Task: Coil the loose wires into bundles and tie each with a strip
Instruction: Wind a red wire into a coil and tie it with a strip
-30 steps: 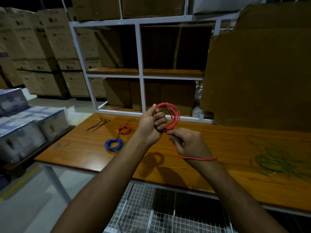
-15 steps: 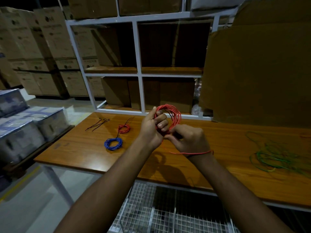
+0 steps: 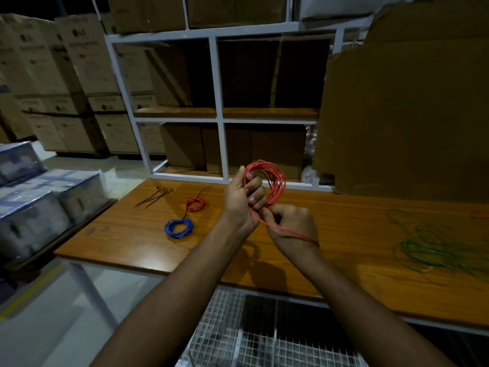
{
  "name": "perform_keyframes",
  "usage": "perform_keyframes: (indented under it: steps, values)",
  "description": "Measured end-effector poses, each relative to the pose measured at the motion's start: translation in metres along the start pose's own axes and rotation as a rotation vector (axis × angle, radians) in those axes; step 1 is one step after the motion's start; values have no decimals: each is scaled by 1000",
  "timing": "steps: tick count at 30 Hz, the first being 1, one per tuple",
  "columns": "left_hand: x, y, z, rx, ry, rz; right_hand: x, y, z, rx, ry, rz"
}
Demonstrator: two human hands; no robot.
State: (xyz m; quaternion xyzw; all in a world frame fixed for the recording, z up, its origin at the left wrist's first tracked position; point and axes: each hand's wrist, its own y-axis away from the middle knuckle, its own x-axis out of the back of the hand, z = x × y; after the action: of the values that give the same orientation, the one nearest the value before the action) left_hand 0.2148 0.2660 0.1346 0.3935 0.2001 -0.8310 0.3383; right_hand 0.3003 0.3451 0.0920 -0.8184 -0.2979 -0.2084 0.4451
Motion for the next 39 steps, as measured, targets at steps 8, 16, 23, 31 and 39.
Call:
perform_keyframes:
  steps: [8, 16, 23, 31, 39]
  values:
    - [9, -6, 0, 44, 20, 157, 39, 22, -28, 249, 101, -335]
    - [12, -8, 2, 110, -25, 237, 60, 26, -9, 447, 179, 143]
    - [12, -8, 0, 151, -46, 259, 78, -4, 1, 265, -66, -405]
    - [6, 6, -10, 181, -163, 203, 84, -28, -4, 25, -196, -487]
    - [6, 9, -5, 123, -285, 234, 77, -20, -15, -29, -370, -641]
